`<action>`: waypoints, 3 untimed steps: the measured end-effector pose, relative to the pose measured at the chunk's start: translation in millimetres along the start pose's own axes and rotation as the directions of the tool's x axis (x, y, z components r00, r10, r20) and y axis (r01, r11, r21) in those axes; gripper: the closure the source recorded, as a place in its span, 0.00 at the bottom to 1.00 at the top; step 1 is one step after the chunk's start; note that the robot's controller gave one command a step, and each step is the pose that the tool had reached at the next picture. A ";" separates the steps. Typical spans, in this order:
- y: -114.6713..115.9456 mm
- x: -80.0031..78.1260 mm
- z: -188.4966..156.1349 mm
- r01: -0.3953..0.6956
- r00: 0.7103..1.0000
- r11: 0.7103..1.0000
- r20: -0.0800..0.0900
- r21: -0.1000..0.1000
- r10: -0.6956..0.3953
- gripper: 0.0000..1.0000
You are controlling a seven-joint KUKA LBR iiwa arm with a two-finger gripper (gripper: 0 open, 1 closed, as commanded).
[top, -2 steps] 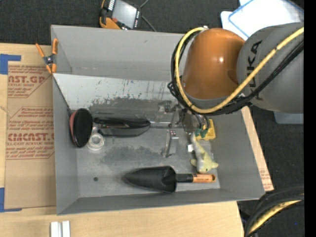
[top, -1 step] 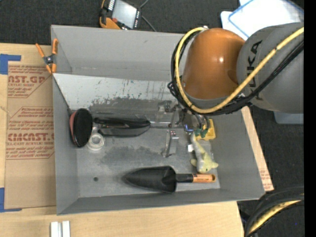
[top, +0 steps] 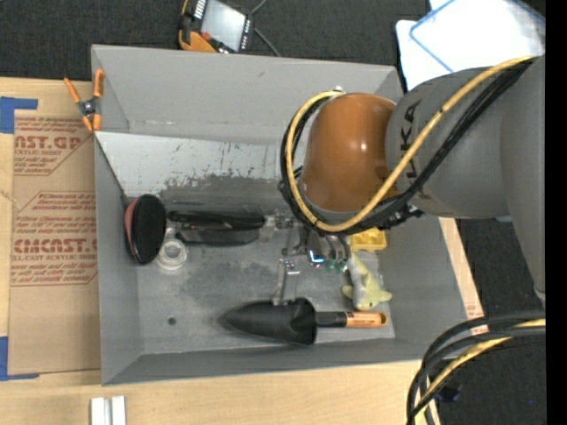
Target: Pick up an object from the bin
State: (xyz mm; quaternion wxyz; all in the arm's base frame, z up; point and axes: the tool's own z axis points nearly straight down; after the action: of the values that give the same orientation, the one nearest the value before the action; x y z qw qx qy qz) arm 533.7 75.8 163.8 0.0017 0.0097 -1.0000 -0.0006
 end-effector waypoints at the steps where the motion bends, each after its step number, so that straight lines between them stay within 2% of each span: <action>1: 3.1 40.6 -0.1 -0.020 1.000 1.000 0.013 -0.002 0.020 0.00; 2: 6.5 42.3 25.3 0.048 0.999 0.999 0.015 -0.001 -0.048 0.00; 3: -0.4 41.2 70.6 -0.063 0.998 0.998 0.011 -0.003 0.063 0.00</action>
Offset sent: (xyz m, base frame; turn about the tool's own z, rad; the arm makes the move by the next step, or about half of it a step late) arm -0.0459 0.0090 -0.0488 -0.1097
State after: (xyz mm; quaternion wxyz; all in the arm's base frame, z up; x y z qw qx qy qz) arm 492.3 74.7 93.3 -0.0039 -0.0217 -0.9998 -0.0020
